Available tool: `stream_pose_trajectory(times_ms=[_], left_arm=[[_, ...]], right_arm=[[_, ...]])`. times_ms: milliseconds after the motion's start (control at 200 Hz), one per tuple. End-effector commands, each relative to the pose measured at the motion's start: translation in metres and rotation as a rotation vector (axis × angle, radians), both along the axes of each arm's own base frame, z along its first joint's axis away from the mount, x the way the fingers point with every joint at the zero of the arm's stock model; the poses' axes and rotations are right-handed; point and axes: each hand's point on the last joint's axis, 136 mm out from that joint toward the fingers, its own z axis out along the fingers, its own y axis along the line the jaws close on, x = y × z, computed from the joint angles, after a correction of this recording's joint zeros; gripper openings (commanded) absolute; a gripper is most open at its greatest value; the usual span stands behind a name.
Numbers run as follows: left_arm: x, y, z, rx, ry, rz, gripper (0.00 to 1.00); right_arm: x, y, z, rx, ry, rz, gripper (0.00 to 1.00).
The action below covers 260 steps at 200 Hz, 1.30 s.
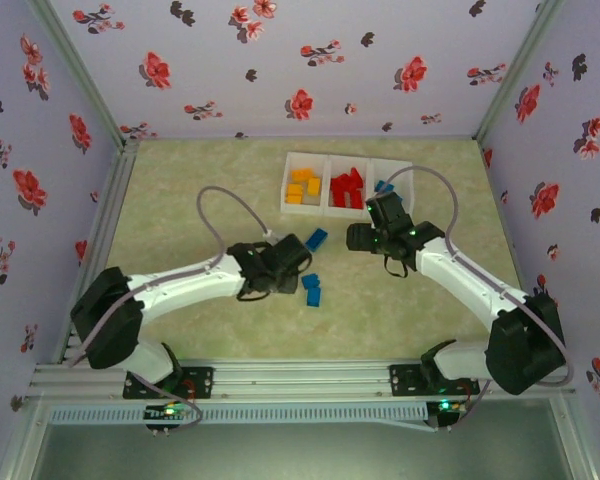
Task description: Sort the legos into containers by color
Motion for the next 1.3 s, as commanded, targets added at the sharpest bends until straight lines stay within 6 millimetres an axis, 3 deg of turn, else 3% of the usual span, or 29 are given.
stream_pose_trajectory(times_ms=[0,265,620,750,825,940,1100,1295], left_arm=[[0.025,0.013,0.013,0.04,-0.052,-0.039,0.4],[0.115,-0.008,0.038,-0.051,-0.112,-0.065,0.42],[0.232,-0.045,0.05,-0.073,-0.197,-0.086,0.4],[0.269,-0.054,0.046,-0.102,-0.229,-0.083,0.41],[0.287,-0.058,0.045,-0.125,-0.235,-0.078,0.46],[0.298,-0.069,0.05,-0.166,-0.242,-0.118,0.68],[0.291,-0.064,0.069,-0.17,-0.258,-0.128,0.7],[0.26,-0.042,0.094,-0.178,-0.261,-0.098,0.7]], right_arm=[[-0.01,-0.009,-0.004,-0.024,0.017,-0.033,0.77],[-0.027,-0.003,-0.009,-0.019,0.027,-0.029,0.76],[-0.06,0.036,-0.027,0.016,0.053,0.031,0.76],[-0.067,0.047,-0.032,0.02,0.056,0.047,0.76],[-0.07,0.053,-0.034,0.021,0.061,0.056,0.76],[-0.075,0.061,-0.037,0.028,0.065,0.067,0.76],[-0.081,0.073,-0.047,0.021,0.086,0.087,0.76],[-0.089,0.093,-0.058,0.021,0.101,0.111,0.76]])
